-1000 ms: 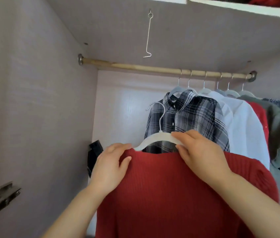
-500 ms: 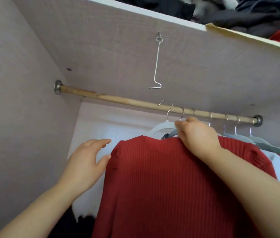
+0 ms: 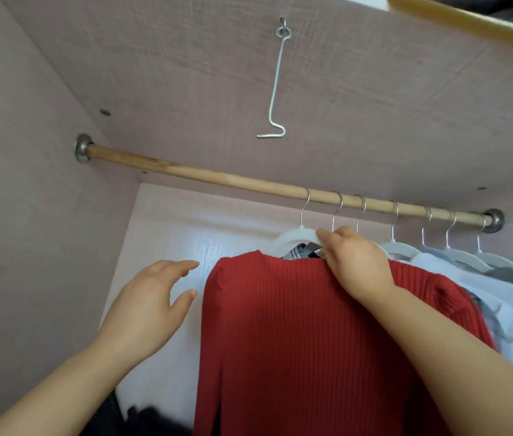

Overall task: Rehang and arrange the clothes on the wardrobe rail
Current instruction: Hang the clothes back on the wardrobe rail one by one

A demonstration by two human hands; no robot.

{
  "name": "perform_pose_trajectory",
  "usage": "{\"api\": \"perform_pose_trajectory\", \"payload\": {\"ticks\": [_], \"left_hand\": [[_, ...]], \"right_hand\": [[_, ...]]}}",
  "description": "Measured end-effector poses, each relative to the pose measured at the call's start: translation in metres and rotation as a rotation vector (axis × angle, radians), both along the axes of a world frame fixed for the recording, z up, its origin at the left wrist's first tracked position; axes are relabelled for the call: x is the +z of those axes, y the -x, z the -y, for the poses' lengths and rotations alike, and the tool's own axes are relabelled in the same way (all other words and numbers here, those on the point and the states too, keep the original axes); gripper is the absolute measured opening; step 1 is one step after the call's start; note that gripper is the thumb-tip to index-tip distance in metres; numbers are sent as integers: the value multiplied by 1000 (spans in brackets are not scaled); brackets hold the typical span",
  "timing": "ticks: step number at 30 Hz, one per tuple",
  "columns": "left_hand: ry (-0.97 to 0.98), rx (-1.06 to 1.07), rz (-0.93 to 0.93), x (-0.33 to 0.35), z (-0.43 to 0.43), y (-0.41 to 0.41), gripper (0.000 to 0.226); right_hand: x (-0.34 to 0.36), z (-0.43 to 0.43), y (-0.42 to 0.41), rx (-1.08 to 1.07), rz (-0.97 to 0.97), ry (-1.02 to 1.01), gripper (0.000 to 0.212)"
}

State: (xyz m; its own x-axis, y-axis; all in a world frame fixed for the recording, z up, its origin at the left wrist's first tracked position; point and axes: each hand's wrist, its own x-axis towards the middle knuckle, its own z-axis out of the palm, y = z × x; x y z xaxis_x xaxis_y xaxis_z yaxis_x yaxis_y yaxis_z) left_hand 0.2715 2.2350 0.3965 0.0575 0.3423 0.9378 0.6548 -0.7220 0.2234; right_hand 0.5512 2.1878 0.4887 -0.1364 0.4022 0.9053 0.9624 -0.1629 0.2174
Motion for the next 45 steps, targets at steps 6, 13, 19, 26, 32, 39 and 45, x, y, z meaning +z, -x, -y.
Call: {"api": "perform_pose_trajectory", "payload": {"ticks": [6,13,19,26,32,39,45], "left_hand": [[-2,-12,-9,-10,-2,-3,41],[27,-38,-34,-35,10,1,41],[196,-1,-95,-112,26,14,43],[572,263,-151,-252,78,49,48],[948,510,35,-375,179,63,50],[1288,940,322,-474,364,55,58],[1378,1350,587,-498,528,33,51]], "right_hand": [[-4,-2,-9,136,-89,-4,28],[-51,10,1,182,39,-195,42],[-181,8,49,395,145,-56,42],[-351,-6,121,686,-40,301,38],[-467,27,164,961,-103,596,41],[-566,121,224,1330,106,956,42],[-590,250,292,1755,336,1101,46]]}}
